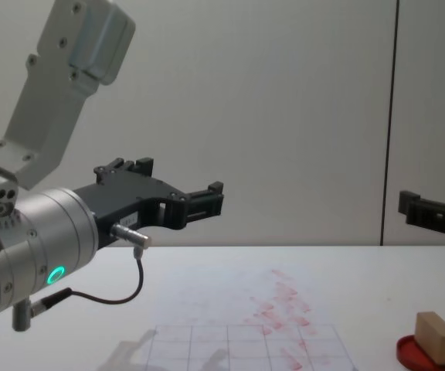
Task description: Use the one hand to pick up the stamp and affix it onto the A4 paper.
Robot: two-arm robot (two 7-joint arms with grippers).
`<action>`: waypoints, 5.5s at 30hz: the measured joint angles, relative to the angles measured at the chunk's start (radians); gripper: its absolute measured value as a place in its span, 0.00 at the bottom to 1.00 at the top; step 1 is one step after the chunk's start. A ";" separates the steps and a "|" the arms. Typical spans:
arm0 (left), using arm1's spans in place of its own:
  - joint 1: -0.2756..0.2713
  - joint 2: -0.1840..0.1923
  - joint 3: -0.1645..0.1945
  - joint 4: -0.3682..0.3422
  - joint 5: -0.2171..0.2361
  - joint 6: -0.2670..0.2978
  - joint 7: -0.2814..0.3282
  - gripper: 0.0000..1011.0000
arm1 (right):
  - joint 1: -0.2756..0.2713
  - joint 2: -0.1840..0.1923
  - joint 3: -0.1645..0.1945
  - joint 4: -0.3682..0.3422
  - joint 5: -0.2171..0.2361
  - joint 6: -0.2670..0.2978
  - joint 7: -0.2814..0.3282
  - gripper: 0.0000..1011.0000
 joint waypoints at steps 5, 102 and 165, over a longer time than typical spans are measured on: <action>0.000 0.000 0.000 0.000 0.000 0.000 0.000 0.98 | 0.000 0.000 0.000 0.000 0.000 0.000 0.000 0.99; 0.000 0.000 0.000 0.000 0.000 0.000 0.000 0.98 | 0.056 -0.223 -0.025 0.102 -0.009 0.453 -0.337 0.22; 0.000 0.000 0.000 0.000 0.000 0.000 0.000 0.98 | 0.202 -0.348 -0.075 0.239 -0.142 0.517 -0.132 0.22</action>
